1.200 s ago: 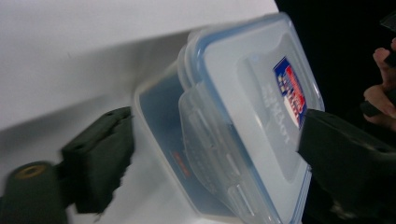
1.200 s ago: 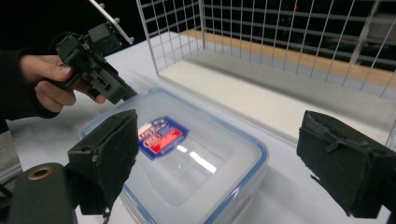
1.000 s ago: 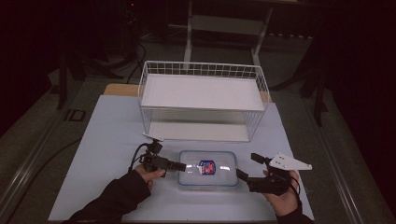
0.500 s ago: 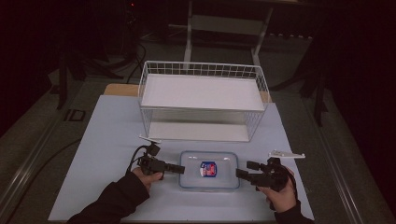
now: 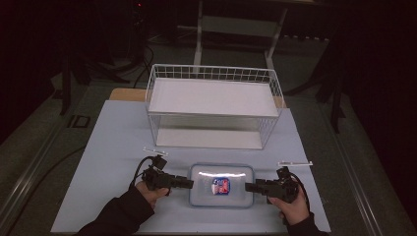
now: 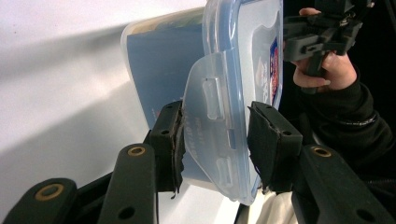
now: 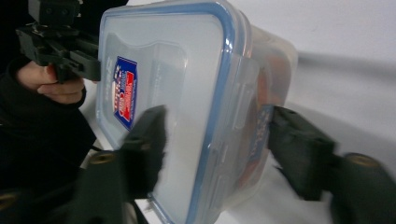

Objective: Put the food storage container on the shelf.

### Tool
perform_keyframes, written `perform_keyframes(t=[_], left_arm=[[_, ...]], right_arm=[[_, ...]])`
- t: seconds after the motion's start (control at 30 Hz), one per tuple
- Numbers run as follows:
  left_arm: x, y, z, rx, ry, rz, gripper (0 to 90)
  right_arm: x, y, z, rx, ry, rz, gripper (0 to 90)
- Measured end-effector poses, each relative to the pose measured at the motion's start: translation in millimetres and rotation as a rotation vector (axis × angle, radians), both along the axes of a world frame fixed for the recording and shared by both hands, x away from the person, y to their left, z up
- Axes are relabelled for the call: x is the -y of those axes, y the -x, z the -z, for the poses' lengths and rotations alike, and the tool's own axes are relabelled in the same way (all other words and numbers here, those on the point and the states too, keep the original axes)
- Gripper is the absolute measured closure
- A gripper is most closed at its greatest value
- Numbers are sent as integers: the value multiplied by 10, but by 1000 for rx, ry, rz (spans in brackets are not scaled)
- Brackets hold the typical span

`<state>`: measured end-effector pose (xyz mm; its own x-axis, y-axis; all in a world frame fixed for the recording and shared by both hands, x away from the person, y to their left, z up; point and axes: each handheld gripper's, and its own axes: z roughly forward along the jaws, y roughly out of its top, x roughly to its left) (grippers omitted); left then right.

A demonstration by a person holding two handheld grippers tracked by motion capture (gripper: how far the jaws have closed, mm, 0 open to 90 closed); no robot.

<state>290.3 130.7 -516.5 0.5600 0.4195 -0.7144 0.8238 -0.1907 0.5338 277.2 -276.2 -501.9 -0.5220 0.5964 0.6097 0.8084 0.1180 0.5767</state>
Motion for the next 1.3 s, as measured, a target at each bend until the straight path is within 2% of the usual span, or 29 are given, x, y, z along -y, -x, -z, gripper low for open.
perform_keyframes(t=[0.1, 0.33, 0.43, 0.6, 0.73, 0.87, 0.93, 1.13, 1.3], left_arm=[[-4, 17, -4, 5, -2, 1, 575], [1, 64, -17, 21, -2, -5, 580], [4, 115, -42, 42, -18, -10, 581], [-14, 131, -91, 70, -15, -35, 580], [-60, 100, -174, 107, -14, -48, 580], [-98, 52, -253, 130, -14, -67, 579], [-107, 34, -271, 137, -17, -69, 579], [-162, -131, -399, 192, -16, -101, 577], [-181, -263, -398, 202, -21, -121, 575]], right_arm=[[2, 5, 6, -17, -17, -10, 449], [29, 29, -11, -25, -20, -16, 505], [29, 61, -31, -28, -27, -5, 513], [7, 58, -85, 5, -22, -2, 515], [-32, 15, -162, 34, -23, -5, 515], [-75, -58, -220, 66, -27, -11, 515], [-84, -78, -235, 68, -28, -11, 515], [-148, -262, -338, 125, -33, -14, 516], [-186, -423, -358, 152, -34, -10, 516]])
